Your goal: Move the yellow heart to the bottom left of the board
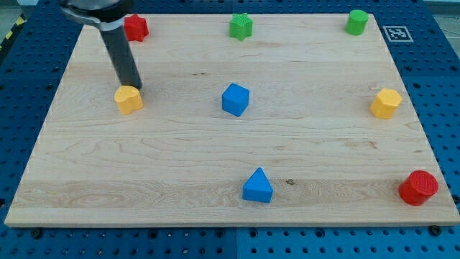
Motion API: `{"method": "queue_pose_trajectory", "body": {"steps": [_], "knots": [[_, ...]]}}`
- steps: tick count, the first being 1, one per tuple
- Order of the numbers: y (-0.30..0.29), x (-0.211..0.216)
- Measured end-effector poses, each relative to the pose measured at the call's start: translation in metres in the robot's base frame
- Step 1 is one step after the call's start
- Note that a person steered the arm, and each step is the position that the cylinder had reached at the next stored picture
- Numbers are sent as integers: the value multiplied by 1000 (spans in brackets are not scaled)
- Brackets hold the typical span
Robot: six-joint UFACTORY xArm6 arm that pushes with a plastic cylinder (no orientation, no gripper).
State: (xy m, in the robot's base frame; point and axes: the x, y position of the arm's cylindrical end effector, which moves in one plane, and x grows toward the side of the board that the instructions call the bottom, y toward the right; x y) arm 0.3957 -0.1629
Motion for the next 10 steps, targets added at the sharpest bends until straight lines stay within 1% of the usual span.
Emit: {"method": "queue_pose_trajectory", "body": {"steps": [1, 2, 3, 4, 5, 6, 8, 10], "knots": [[15, 24], [17, 44], [17, 54], [17, 50], [12, 32], [-5, 27], [4, 59], [6, 58]]}}
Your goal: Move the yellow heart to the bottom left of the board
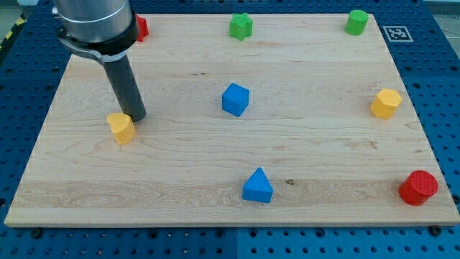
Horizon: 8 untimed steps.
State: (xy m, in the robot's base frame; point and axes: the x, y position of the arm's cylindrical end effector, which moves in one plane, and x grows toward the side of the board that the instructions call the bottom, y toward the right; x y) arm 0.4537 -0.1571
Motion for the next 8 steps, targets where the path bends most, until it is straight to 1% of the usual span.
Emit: {"method": "queue_pose_trajectory", "body": {"steps": [1, 2, 3, 4, 5, 6, 7, 8], "knots": [[-2, -15], [0, -1], [4, 27], [4, 29], [4, 44], [4, 44], [-6, 23], [-7, 22]]}}
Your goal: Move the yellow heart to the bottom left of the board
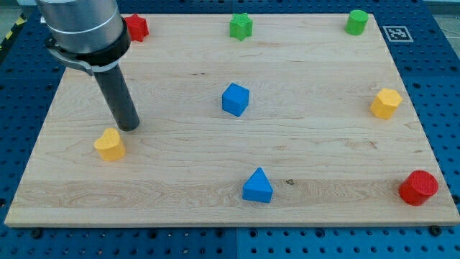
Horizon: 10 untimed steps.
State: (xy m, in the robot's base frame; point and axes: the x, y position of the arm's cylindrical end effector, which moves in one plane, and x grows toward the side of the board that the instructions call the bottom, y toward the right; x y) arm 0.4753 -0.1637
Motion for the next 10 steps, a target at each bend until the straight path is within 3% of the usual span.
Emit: {"method": "queue_pose_trajectory", "body": {"steps": [1, 5, 10], "knots": [[0, 27], [-2, 6], [-3, 42]]}}
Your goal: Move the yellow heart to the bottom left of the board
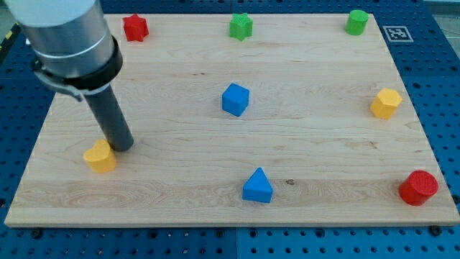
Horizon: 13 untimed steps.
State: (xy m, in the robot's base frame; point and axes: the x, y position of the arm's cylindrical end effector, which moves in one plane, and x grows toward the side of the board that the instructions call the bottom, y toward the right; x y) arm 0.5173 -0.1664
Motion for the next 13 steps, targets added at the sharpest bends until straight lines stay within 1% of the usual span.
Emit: {"method": "queue_pose_trajectory", "body": {"steps": [1, 2, 3, 4, 6, 8, 9, 12, 13], "knots": [[-2, 4], [-12, -32], [-19, -33], [-19, -17], [-19, -15], [-39, -13], [-39, 6], [-39, 8], [-39, 18]]}}
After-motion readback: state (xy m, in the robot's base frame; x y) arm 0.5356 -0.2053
